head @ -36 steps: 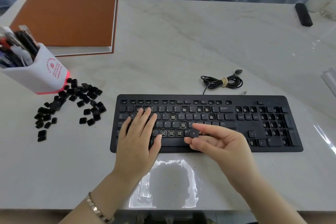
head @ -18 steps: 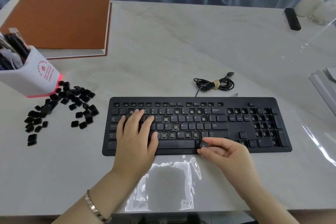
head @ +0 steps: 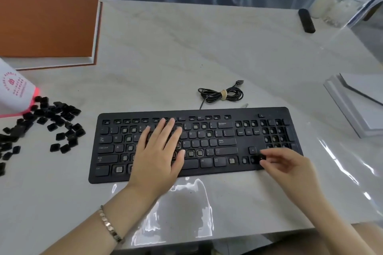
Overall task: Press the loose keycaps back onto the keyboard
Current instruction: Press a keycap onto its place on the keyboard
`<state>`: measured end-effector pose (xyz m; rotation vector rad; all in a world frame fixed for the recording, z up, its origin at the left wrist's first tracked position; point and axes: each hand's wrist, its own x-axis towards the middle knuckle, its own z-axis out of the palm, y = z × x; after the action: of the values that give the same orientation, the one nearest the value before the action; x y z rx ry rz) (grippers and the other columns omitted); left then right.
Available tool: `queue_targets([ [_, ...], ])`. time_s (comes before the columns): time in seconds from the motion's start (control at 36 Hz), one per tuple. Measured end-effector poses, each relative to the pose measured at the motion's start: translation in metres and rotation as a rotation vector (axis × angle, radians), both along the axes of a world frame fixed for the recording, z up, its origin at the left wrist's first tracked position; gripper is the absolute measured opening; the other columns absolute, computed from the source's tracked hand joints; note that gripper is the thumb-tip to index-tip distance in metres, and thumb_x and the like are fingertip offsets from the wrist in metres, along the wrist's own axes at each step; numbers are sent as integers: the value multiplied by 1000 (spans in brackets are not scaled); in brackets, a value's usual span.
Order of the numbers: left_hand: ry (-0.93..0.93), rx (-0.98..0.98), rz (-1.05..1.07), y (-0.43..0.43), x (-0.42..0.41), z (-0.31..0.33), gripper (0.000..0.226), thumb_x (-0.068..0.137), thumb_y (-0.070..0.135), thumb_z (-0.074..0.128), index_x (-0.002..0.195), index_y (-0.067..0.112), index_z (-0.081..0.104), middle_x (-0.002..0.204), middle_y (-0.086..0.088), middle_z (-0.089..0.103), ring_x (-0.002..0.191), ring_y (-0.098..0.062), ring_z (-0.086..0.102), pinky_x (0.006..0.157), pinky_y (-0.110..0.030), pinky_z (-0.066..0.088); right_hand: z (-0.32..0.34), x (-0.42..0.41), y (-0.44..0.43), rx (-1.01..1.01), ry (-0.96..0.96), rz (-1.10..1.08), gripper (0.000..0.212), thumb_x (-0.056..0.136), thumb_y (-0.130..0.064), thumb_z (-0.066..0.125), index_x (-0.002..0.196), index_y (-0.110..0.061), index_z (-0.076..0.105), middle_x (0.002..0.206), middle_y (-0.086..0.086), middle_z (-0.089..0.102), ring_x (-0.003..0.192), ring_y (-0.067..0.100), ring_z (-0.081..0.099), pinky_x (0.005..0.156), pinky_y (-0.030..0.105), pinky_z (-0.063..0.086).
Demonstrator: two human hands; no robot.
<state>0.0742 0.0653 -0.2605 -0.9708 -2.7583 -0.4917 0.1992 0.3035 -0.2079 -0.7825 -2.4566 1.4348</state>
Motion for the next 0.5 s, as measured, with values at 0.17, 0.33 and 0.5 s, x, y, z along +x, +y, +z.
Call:
queue_targets([
  [0.17, -7, -7, 7, 0, 1, 1, 49, 90, 33, 38, 126, 7, 59, 139, -12, 50, 133, -23, 37, 109, -46, 25, -7, -11, -8, 89, 15, 54, 33, 63, 4, 80, 71, -25, 67, 68, -3, 62, 58, 1, 58, 60, 5, 46],
  [0.33, -11, 9, 8, 0, 1, 1, 48, 90, 31, 38, 127, 8, 59, 139, -11, 50, 133, -24, 39, 109, -46, 25, -12, -12, -5, 249, -11, 159, 35, 67, 1, 79, 86, -26, 69, 71, -12, 63, 79, 4, 59, 71, 4, 44],
  [0.5, -49, 84, -7, -2, -1, 2, 45, 93, 23, 35, 127, 6, 58, 138, -10, 52, 132, -21, 38, 110, -42, 24, -20, -9, 2, 451, 8, 336, 29, 64, 3, 80, 90, -9, 74, 81, -12, 61, 83, -19, 52, 78, -5, 35],
])
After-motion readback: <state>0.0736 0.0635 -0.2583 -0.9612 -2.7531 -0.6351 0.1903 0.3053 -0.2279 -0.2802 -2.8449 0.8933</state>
